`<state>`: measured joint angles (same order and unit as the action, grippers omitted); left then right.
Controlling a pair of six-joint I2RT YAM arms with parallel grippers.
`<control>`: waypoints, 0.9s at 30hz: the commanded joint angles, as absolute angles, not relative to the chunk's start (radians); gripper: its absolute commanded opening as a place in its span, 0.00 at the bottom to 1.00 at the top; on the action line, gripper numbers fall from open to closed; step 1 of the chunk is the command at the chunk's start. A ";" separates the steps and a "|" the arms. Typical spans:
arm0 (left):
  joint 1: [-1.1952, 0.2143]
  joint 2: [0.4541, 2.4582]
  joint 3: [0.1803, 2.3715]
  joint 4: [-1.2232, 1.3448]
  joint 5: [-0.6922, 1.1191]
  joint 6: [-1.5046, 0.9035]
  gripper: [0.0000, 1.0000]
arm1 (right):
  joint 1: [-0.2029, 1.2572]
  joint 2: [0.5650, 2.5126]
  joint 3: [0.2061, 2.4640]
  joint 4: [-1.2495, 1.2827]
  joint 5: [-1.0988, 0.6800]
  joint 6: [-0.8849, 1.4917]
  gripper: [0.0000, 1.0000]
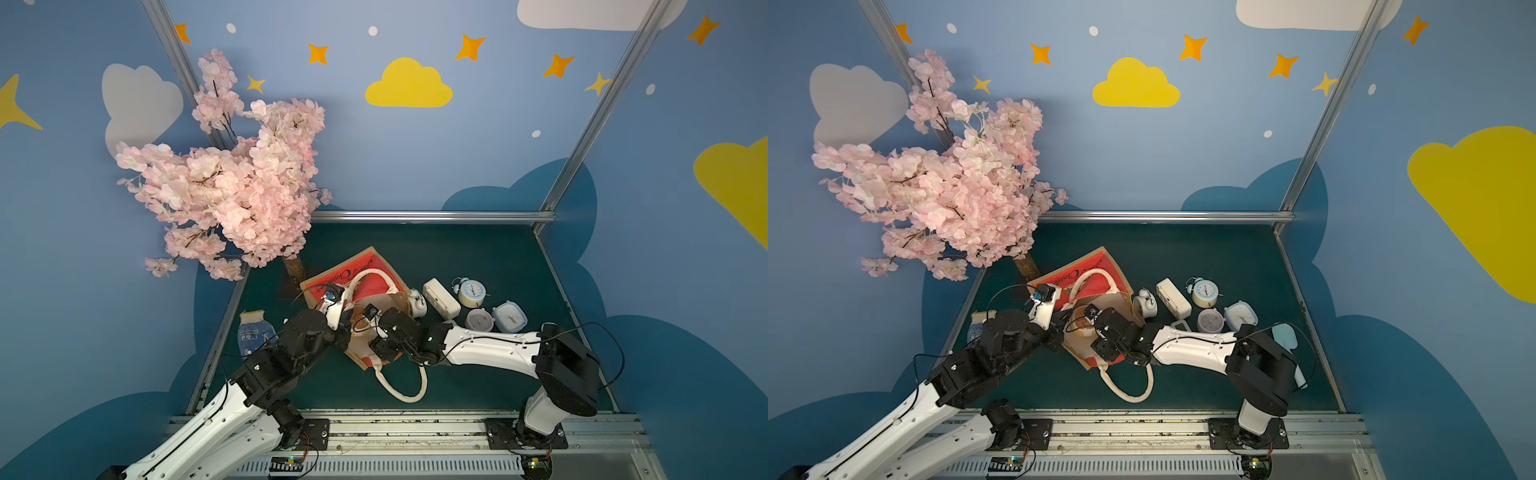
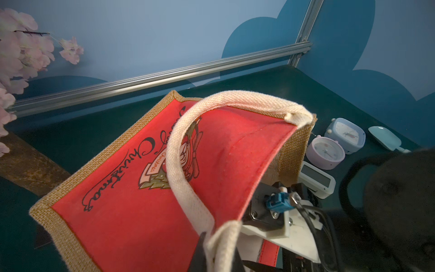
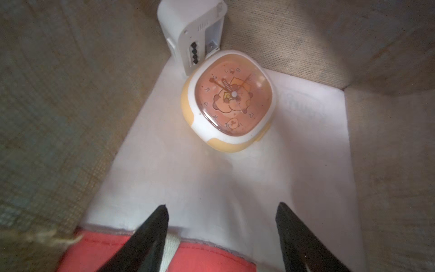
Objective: Take the alarm clock out of the canvas bag
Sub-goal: Pick up the alarm from the canvas bag.
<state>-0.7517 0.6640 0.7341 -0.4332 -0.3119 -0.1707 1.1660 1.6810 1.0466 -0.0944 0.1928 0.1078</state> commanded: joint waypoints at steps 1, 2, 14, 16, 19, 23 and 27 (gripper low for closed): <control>-0.750 0.643 0.719 -0.371 -0.264 -0.152 0.12 | 1.153 1.692 1.046 -0.139 0.116 0.161 0.73; -0.750 0.643 0.717 -0.377 -0.260 -0.149 0.12 | 1.146 1.694 1.040 -0.129 0.108 0.169 0.73; -0.752 0.664 0.709 -0.358 -0.211 -0.148 0.11 | 1.049 1.830 1.188 -0.180 -0.039 0.310 0.82; -0.754 0.667 0.711 -0.359 -0.209 -0.149 0.10 | 1.048 1.851 1.211 -0.167 -0.038 0.331 0.83; -0.756 0.667 0.711 -0.356 -0.210 -0.147 0.10 | 1.042 1.885 1.244 -0.145 -0.038 0.359 0.84; -0.758 0.664 0.714 -0.361 -0.211 -0.141 0.10 | 1.039 1.951 1.325 -0.170 -0.080 0.381 0.84; -0.758 0.661 0.710 -0.366 -0.205 -0.142 0.10 | 1.037 2.014 1.381 -0.187 -0.075 0.442 0.85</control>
